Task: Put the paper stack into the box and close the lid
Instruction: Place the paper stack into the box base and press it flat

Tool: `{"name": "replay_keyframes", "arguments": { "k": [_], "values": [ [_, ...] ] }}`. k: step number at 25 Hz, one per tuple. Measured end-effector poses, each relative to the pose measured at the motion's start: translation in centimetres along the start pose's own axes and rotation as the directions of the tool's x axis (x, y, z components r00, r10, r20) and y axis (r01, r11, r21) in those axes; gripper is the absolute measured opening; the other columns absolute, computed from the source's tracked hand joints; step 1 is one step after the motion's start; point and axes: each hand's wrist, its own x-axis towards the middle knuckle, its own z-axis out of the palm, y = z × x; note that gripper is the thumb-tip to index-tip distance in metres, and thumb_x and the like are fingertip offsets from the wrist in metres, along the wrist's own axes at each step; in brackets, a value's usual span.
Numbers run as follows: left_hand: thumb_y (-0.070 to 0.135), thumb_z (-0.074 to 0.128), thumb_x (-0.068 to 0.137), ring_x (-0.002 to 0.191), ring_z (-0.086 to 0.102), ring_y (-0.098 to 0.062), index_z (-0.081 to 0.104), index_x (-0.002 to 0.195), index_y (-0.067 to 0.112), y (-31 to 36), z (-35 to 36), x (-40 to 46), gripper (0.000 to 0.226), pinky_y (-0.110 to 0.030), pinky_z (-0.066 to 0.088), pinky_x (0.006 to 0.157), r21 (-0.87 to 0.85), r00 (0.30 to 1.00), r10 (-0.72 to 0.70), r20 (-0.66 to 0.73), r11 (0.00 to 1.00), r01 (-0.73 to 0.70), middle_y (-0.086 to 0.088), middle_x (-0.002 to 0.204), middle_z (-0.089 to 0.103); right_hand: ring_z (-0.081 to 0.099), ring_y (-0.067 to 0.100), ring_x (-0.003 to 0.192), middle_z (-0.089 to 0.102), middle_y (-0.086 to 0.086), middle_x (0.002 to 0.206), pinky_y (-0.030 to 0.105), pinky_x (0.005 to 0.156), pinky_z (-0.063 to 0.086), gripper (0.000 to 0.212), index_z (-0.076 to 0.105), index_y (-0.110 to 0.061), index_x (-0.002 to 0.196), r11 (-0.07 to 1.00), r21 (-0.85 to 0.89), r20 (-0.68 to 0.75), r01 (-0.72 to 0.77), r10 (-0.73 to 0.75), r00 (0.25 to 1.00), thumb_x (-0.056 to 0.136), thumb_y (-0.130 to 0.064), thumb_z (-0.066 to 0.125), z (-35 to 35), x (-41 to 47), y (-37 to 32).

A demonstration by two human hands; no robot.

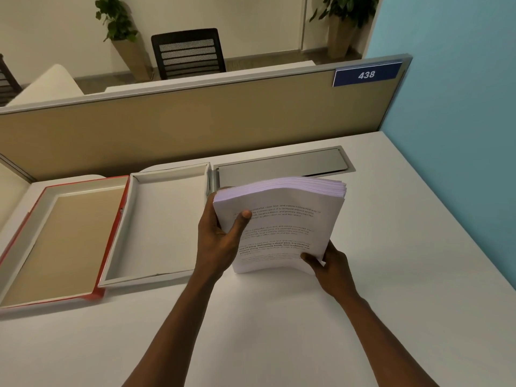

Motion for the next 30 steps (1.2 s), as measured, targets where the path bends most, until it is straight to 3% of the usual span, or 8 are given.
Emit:
{"name": "replay_keyframes", "arguments": {
  "k": [3,6,9,15,19,23,26,30],
  "values": [
    [0.025,0.066,0.091,0.11,0.067,-0.023,0.053,0.135,0.02,-1.8,-1.1,-0.6,0.045,-0.044,0.061,0.088,0.065,0.993,-0.106,0.056,0.993,0.103,0.002,0.122,0.069,0.07,0.011,0.092,0.069,-0.02,0.101,0.003,0.07,0.049,0.039,0.061,-0.031,0.116,1.0,-0.005,0.006,-0.001,0.001,1.0,0.081,-0.034,0.078,-0.6,0.0,-0.7],
    [0.021,0.06,0.095,0.114,0.065,-0.021,0.05,0.138,0.021,-2.7,-1.6,-1.0,0.045,-0.039,0.06,0.092,0.114,0.99,-0.114,0.078,0.988,0.104,0.001,0.127,0.066,0.067,-0.005,0.094,0.068,-0.034,0.102,0.005,0.073,0.052,0.035,0.056,-0.048,0.111,0.996,0.081,0.013,0.031,-0.033,0.999,0.081,-0.045,0.074,-2.1,0.9,-2.6],
    [0.021,0.061,0.095,0.109,0.066,-0.01,0.054,0.131,0.026,-3.1,-1.7,-1.0,0.037,-0.025,0.059,0.087,0.157,0.991,-0.118,0.069,0.982,0.106,0.01,0.122,0.067,0.068,-0.006,0.092,0.068,-0.033,0.099,0.005,0.07,0.051,0.034,0.058,-0.039,0.114,0.995,0.081,-0.011,0.064,-0.063,0.998,0.082,-0.05,0.066,-2.7,1.5,-3.8],
    [0.01,0.064,0.093,0.095,0.065,0.012,0.06,0.117,0.028,-4.3,-1.7,-0.9,0.029,-0.012,0.056,0.079,0.256,0.987,-0.152,0.055,0.957,0.133,0.027,0.107,0.066,0.066,-0.006,0.087,0.068,-0.02,0.095,0.003,0.064,0.049,0.033,0.057,-0.034,0.113,0.994,0.05,-0.067,0.102,-0.098,0.993,0.084,-0.048,0.062,-2.1,1.6,-4.0],
    [0.004,0.064,0.091,0.09,0.068,0.005,0.065,0.115,0.021,-4.3,-1.9,-1.0,0.029,-0.008,0.053,0.073,0.264,0.993,-0.116,-0.005,0.958,0.113,0.026,0.103,0.067,0.069,0.001,0.079,0.072,-0.01,0.093,0.005,0.063,0.049,0.037,0.062,-0.023,0.113,0.989,-0.005,-0.075,0.148,-0.148,0.986,0.085,-0.047,0.063,-2.1,1.8,-4.4],
    [0.003,0.064,0.091,0.094,0.067,0.007,0.062,0.116,0.029,-3.7,-2.5,-1.8,0.035,-0.008,0.053,0.075,0.225,0.995,-0.092,-0.03,0.97,0.096,0.028,0.106,0.066,0.07,0.004,0.076,0.073,-0.01,0.091,0.007,0.063,0.051,0.034,0.062,-0.023,0.111,0.979,-0.061,-0.072,0.196,-0.201,0.977,0.086,-0.046,0.063,-2.4,1.6,-5.3],
    [0.007,0.064,0.092,0.099,0.067,0.003,0.062,0.118,0.029,-2.0,-4.2,-1.8,0.035,-0.012,0.056,0.078,0.202,0.996,-0.075,-0.053,0.976,0.084,0.026,0.111,0.067,0.067,-0.001,0.078,0.069,-0.014,0.089,0.007,0.064,0.052,0.033,0.061,-0.024,0.111,0.974,-0.058,-0.046,0.22,-0.223,0.974,0.087,-0.047,0.062,-2.0,1.9,-8.0],
    [0.022,0.066,0.09,0.1,0.071,-0.008,0.063,0.118,0.03,1.2,-9.3,-0.5,0.03,-0.021,0.06,0.077,0.217,0.998,-0.047,-0.049,0.974,0.057,0.015,0.113,0.071,0.07,0.007,0.079,0.07,-0.011,0.096,0.015,0.066,0.057,0.031,0.059,-0.026,0.11,0.977,-0.004,0.04,0.214,-0.213,0.976,0.088,-0.047,0.062,0.2,3.2,-13.2]
  ]
}}
